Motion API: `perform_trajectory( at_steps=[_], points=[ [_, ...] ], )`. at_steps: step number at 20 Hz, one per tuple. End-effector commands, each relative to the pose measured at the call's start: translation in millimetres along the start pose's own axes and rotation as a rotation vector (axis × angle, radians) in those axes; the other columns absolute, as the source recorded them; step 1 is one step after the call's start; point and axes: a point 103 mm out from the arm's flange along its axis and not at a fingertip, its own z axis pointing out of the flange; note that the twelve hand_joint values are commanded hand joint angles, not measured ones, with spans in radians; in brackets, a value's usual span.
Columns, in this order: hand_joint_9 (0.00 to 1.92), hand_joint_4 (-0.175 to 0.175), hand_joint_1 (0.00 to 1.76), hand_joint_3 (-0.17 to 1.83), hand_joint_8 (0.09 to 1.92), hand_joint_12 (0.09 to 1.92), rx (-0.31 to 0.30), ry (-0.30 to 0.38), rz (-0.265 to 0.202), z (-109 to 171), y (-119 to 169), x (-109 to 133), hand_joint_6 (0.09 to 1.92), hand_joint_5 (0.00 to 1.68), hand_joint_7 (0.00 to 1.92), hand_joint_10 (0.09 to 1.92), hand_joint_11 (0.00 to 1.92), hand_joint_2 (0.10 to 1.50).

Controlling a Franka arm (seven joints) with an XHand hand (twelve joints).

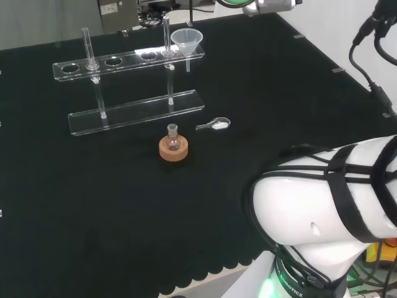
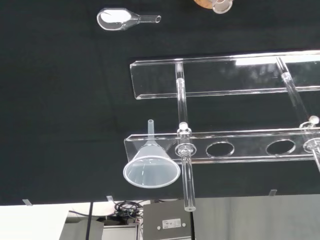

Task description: Pick up the funnel from the transparent funnel stand.

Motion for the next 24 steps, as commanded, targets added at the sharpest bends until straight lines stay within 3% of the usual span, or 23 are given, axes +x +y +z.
perform_trajectory(
  at_steps=[1,11,18,24],
  points=[
    [0.22,0.007,0.05,0.32,0.53,1.36,0.023,-0.037,0.011,2,47,-10,0.09,0.22,0.10,0.63,0.00,1.15],
    [0.28,0.005,0.36,0.23,0.57,1.42,0.111,-0.038,-0.009,28,164,-30,0.09,0.20,0.14,0.67,0.02,0.98],
    [0.29,0.004,0.48,0.22,0.59,1.43,0.206,-0.060,-0.028,55,210,-37,0.09,0.20,0.12,0.68,0.05,0.93],
    [0.22,0.005,0.49,0.23,0.62,1.44,0.287,-0.066,-0.057,92,225,-35,0.09,0.17,0.03,0.71,0.06,0.88]
  ],
)
